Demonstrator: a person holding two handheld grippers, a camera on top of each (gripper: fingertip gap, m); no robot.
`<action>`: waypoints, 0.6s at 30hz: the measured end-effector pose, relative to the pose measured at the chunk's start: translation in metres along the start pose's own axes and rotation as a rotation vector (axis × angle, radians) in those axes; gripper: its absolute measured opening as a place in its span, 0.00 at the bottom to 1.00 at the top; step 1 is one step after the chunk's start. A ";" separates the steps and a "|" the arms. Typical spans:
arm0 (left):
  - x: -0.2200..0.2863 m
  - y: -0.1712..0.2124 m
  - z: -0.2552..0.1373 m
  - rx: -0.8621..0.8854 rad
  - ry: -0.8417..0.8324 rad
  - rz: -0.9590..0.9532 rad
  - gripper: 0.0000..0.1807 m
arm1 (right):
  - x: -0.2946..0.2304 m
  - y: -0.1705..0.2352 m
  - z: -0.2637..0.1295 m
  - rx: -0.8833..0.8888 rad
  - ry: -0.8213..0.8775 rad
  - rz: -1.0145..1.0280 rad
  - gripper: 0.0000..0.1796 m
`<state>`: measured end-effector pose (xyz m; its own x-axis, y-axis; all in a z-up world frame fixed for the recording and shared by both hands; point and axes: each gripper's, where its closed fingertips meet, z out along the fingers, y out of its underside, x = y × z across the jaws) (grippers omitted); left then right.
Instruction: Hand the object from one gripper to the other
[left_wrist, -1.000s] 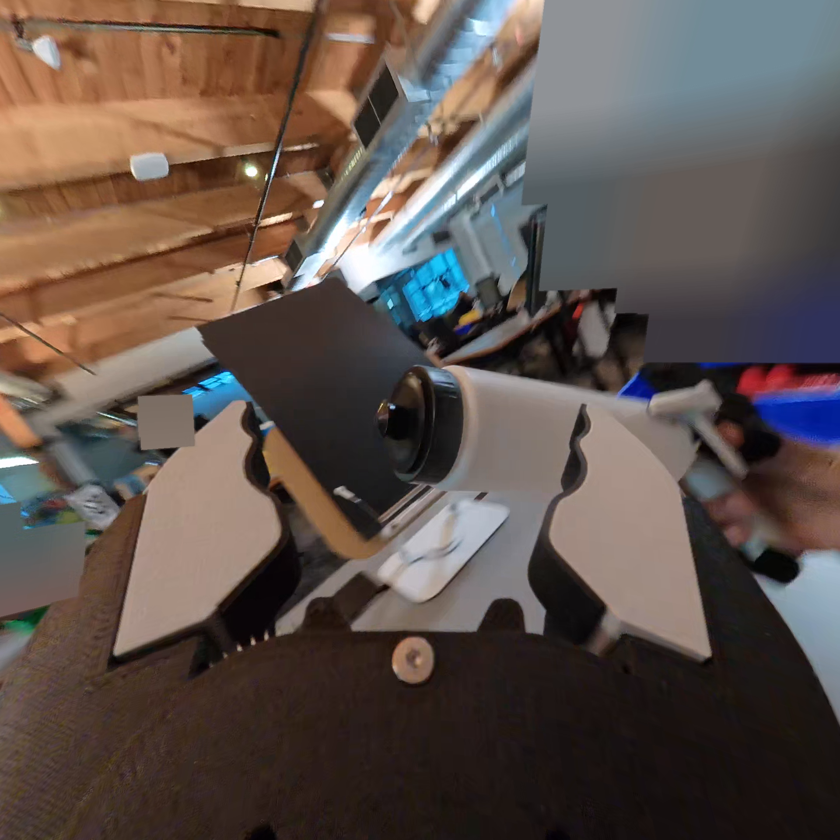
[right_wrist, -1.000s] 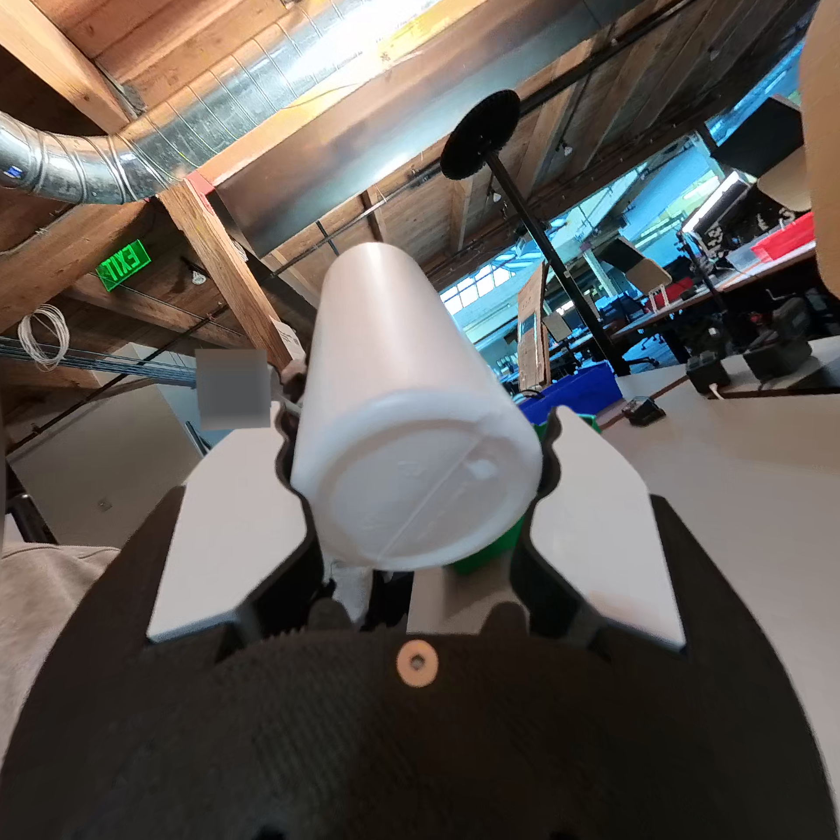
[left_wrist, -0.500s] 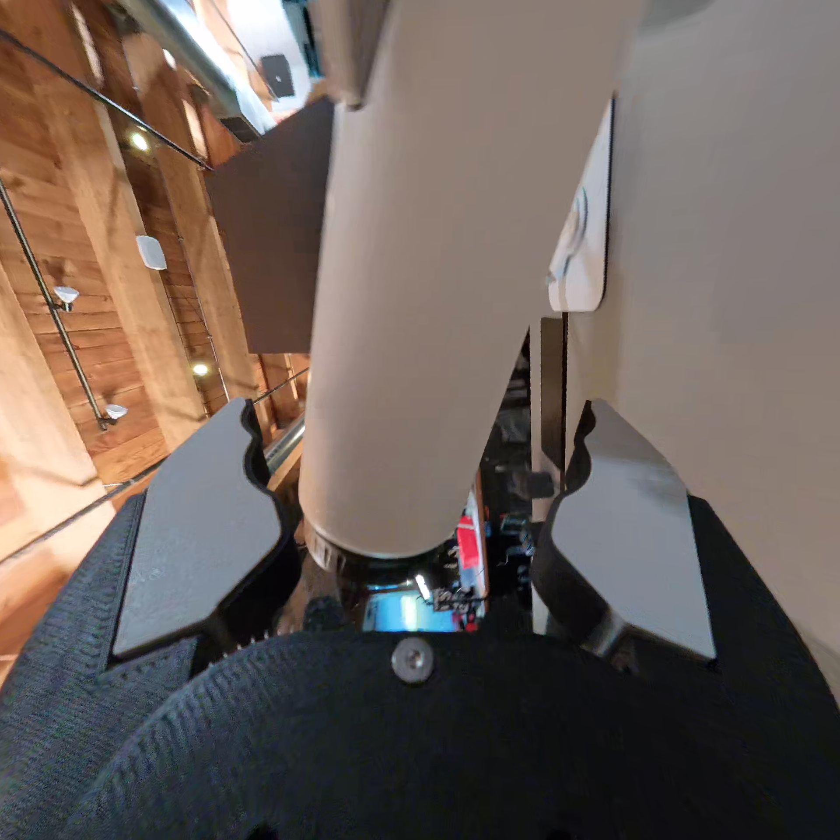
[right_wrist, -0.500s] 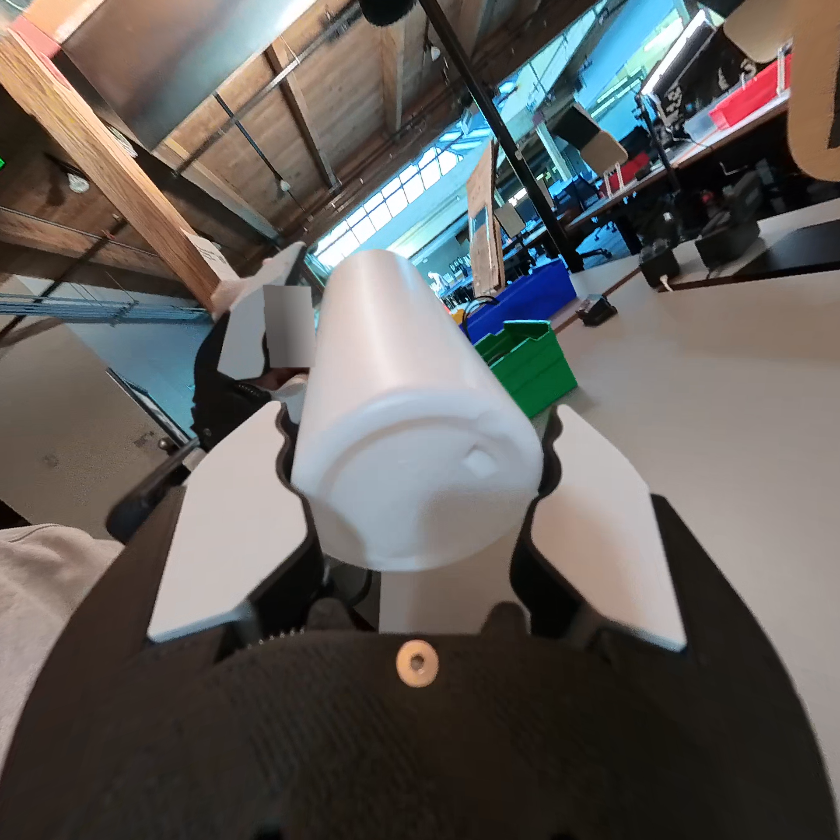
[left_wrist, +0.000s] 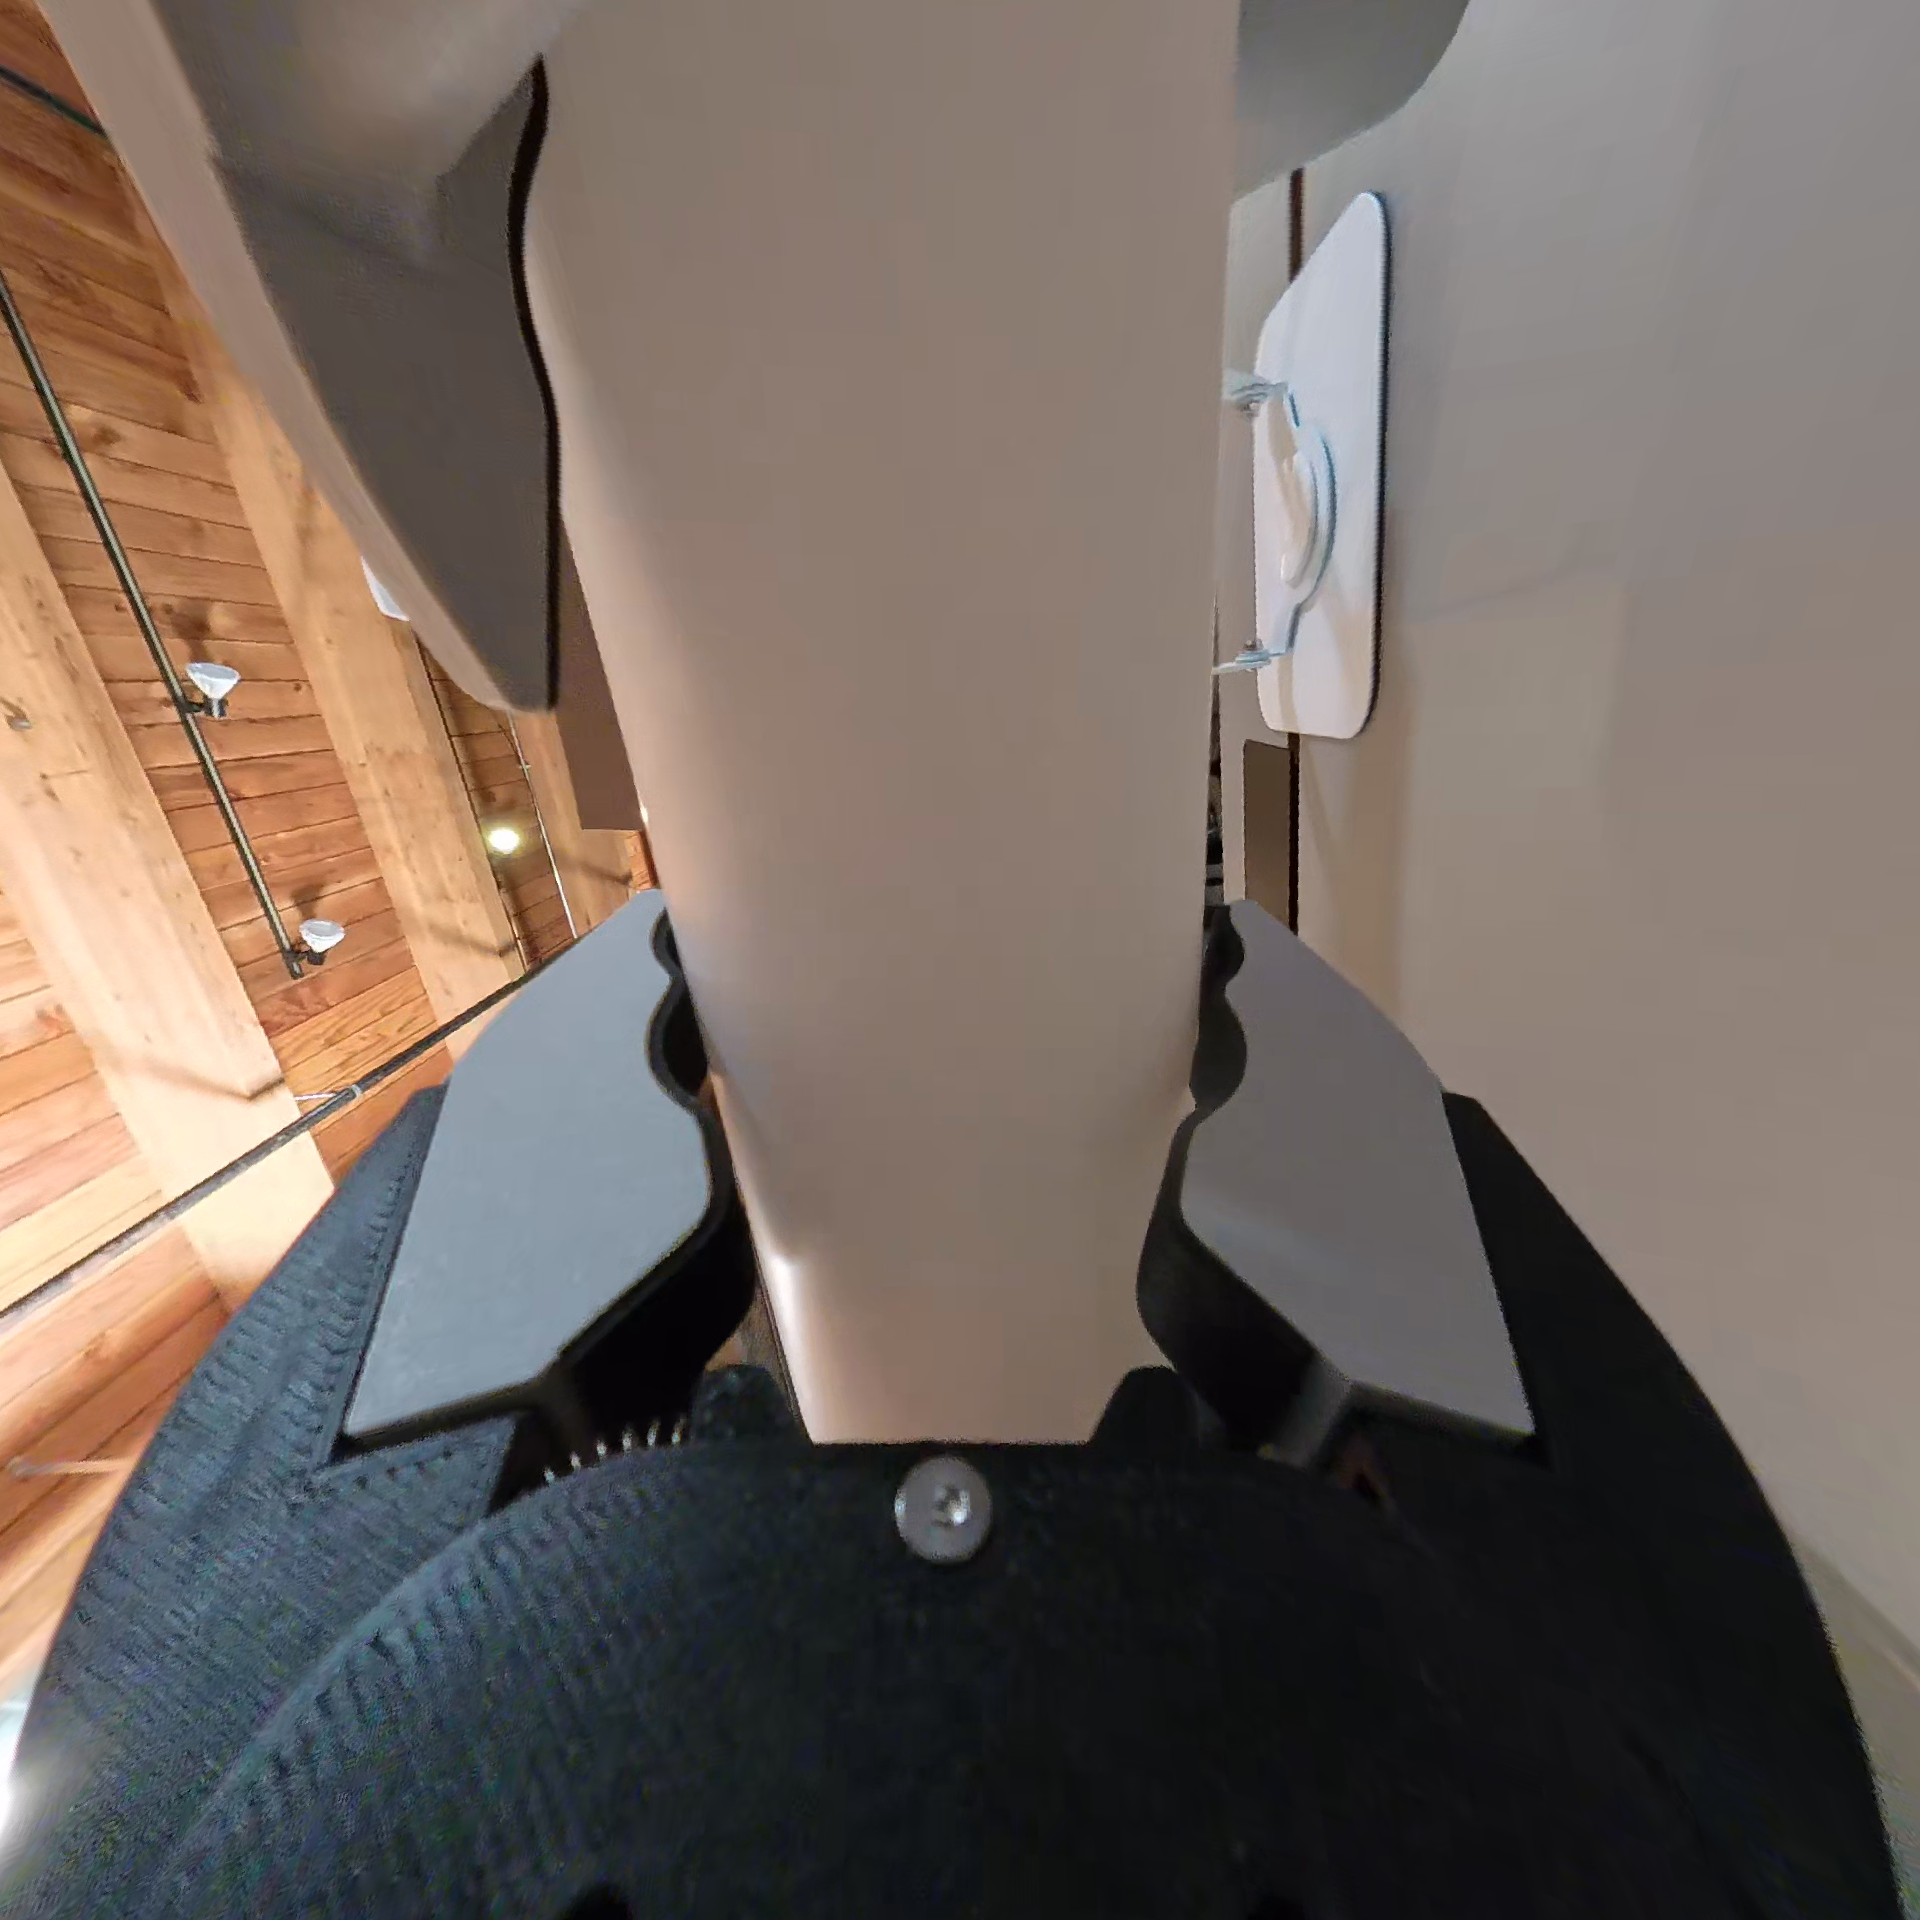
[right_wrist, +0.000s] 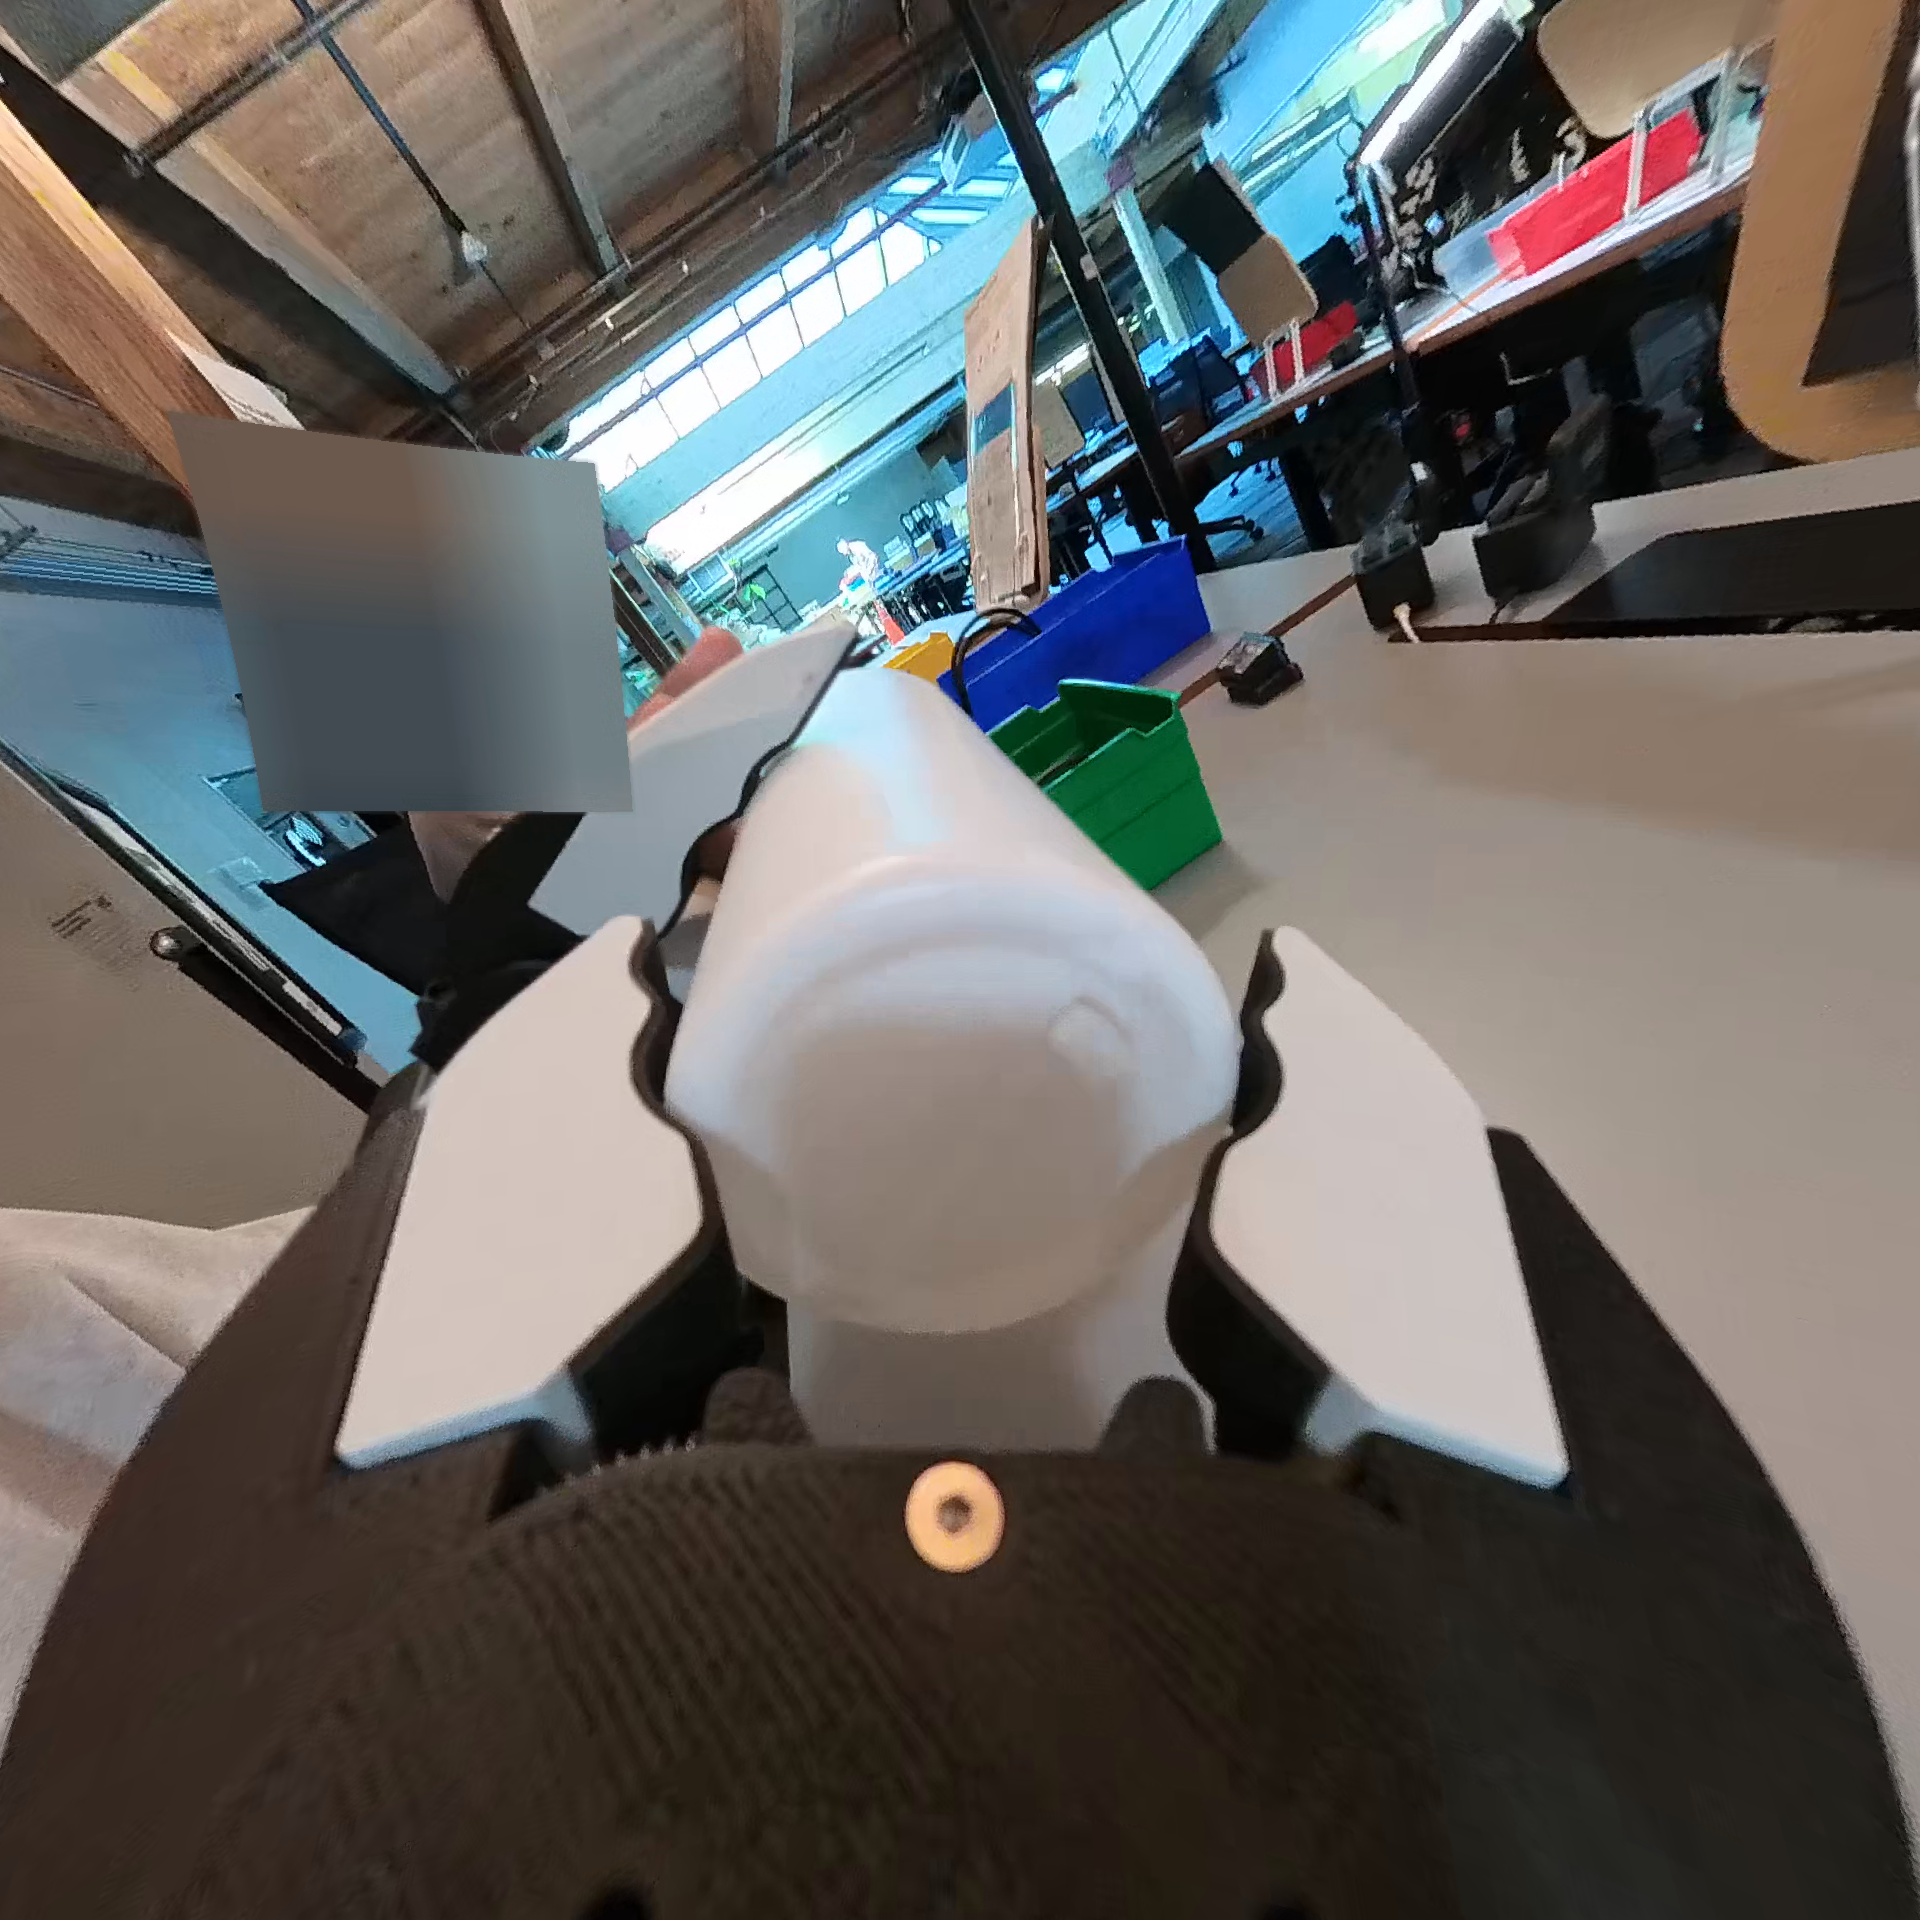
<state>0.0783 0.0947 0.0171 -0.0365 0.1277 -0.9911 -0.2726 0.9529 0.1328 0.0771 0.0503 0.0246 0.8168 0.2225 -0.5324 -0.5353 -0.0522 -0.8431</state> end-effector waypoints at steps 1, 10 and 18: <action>-0.003 0.001 0.000 -0.001 -0.013 -0.012 0.53 | -0.003 -0.003 -0.001 0.011 -0.013 0.004 0.59; -0.025 0.019 0.001 0.028 -0.026 -0.364 0.52 | -0.024 -0.052 -0.023 0.167 -0.097 0.000 0.59; -0.058 0.019 -0.012 0.400 0.262 -1.283 0.52 | -0.027 -0.058 -0.027 0.170 -0.083 -0.113 0.58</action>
<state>0.0637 0.1016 0.0770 -0.1626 -0.9097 -0.3821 0.0392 0.3810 -0.9237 0.0914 0.0206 0.0856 0.8568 0.2972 -0.4213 -0.4758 0.1409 -0.8682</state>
